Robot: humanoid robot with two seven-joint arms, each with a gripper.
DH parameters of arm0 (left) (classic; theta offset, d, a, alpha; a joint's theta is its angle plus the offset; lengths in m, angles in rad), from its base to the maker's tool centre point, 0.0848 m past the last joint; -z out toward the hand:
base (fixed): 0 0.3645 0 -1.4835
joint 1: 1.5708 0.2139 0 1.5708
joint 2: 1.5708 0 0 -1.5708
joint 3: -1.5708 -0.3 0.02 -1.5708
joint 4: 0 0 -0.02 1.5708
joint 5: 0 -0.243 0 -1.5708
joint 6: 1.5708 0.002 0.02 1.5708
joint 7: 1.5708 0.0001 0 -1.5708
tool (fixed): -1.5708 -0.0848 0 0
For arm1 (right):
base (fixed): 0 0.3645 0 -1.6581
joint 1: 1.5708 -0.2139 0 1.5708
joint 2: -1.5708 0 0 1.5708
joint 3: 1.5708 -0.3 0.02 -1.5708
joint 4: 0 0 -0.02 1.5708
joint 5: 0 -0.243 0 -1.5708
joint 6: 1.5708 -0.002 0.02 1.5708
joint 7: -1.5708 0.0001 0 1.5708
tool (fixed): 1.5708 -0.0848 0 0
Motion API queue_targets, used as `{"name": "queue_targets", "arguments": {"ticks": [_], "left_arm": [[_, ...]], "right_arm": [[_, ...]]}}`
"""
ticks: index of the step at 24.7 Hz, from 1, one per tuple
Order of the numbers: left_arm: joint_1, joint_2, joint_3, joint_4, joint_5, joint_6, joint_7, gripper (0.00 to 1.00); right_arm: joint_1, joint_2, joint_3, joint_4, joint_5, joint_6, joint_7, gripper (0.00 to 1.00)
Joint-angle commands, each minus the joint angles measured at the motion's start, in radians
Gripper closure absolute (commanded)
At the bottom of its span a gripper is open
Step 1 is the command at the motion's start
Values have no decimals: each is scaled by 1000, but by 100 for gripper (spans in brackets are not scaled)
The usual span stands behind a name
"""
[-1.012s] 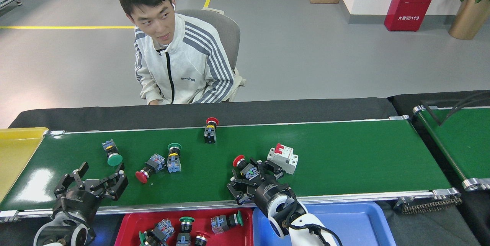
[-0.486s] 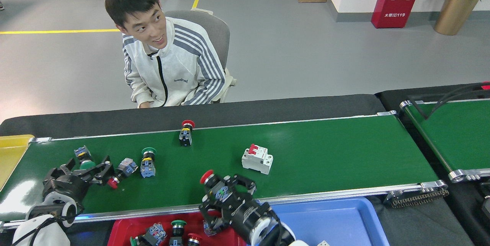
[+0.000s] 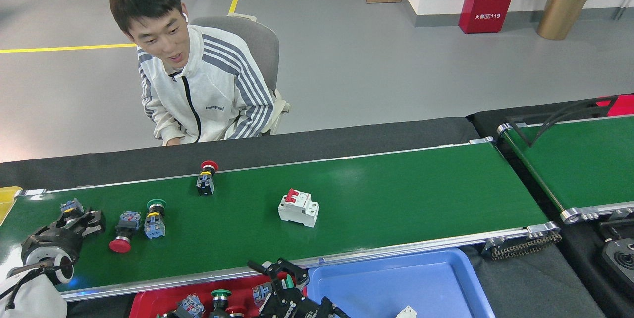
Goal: Pick switch part from conveyor to tray
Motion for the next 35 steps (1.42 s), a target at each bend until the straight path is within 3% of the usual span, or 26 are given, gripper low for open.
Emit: {"name": "queue_targets", "arguments": {"ticks": [1,3,5,7,9,11,15,17,19,22,24,31,35], "left_arm": [[6,-2,-4,-32,5,-51,10,89],[42,-8,-4,-103,8,-105,10,89],[83,-15,-3,-209,33,-169,10,89],[154,-28,-3,-347,71,-227,7,89],[236,-41,-3,-494,102,-289,1,89],[338,-75,-4,-641,126,-347,1,88],[568,-153,-3,-896,169,-525,-1,85],[681,-207,3,-968,169,-594,-1,76],[732,-273,2,-971,169,-594,-1,61],[758,-318,12,-971,158,-594,-1,6],[761,-324,20,-971,158,-594,1,1],[756,-344,132,-971,160,-576,8,1],[758,-341,259,-968,158,-347,19,1]], "right_arm": [[6,-8,-66,-28,0,240,-9,0],[30,-77,-170,-37,-4,362,-49,0],[93,-135,-294,-43,-5,388,-104,0],[175,-166,-400,-51,-13,364,-117,0],[210,-206,-460,-50,-73,267,-120,0],[211,-220,-484,-51,-123,204,-123,0],[217,-223,-488,-51,-126,203,-123,0],[222,-226,-488,-53,-126,198,-123,0],[234,-230,-489,-56,-126,198,-123,0],[237,-243,-491,-65,-126,198,-123,0],[239,-244,-491,-68,-126,197,-123,0],[260,-263,-491,-106,-134,135,-121,0],[323,-267,-495,-178,-137,69,-121,0]]}}
